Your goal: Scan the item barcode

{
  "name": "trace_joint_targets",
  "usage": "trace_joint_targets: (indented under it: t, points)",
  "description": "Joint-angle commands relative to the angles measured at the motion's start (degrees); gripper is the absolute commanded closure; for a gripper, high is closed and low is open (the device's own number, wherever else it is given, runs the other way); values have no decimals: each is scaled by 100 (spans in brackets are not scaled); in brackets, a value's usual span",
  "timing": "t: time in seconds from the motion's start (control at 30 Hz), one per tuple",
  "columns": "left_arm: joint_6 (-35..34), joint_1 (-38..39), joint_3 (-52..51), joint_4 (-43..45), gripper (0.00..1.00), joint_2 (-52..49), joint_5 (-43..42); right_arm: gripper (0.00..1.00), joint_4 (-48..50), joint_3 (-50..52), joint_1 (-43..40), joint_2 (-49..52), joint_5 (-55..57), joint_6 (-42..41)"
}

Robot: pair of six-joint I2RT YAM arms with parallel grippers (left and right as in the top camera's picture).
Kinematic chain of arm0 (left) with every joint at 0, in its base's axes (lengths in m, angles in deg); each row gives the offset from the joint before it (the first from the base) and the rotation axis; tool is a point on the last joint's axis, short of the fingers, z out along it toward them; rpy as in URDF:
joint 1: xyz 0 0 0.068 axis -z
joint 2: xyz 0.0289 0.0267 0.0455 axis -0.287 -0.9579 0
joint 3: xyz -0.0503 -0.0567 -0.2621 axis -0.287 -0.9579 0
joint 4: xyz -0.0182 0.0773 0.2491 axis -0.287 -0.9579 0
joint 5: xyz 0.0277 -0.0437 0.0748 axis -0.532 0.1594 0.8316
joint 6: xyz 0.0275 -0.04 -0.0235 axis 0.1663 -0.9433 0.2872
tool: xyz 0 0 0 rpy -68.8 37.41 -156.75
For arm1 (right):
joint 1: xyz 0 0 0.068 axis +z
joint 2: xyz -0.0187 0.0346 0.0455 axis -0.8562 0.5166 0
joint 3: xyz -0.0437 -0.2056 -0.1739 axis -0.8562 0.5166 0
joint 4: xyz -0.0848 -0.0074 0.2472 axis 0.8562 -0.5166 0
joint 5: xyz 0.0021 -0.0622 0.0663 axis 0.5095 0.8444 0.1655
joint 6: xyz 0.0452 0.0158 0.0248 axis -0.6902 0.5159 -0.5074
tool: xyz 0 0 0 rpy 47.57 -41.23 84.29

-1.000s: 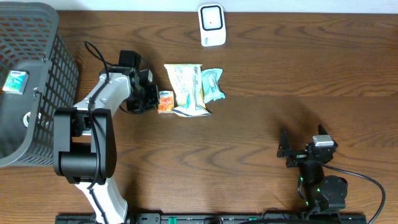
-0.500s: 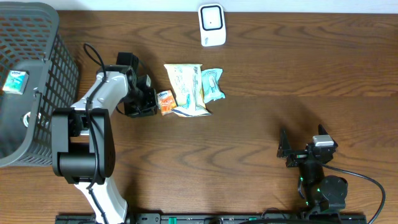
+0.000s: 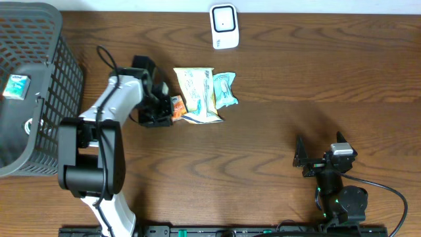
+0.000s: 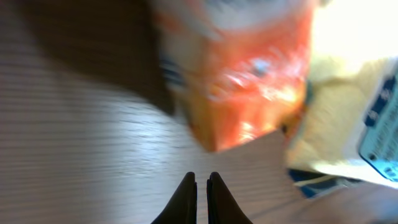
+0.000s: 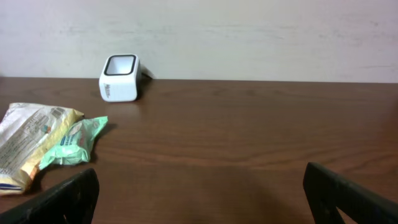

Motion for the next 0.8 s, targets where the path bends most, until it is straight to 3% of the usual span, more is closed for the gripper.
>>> trace_joint_targets:
  t: [0.0, 0.23, 0.53, 0.77]
  points:
    - [-85, 258, -149, 76, 92, 98, -109, 1, -17, 17, 22, -37, 13, -81]
    - [-365, 356, -155, 151, 92, 48, 413, 1, -17, 17, 22, -37, 11, -81]
    - [-358, 356, -166, 619, 92, -70, 446, 1, -17, 17, 22, -37, 11, -81]
    - [-361, 356, -166, 986, 92, -70, 1255, 1, -17, 17, 22, -37, 11, -81]
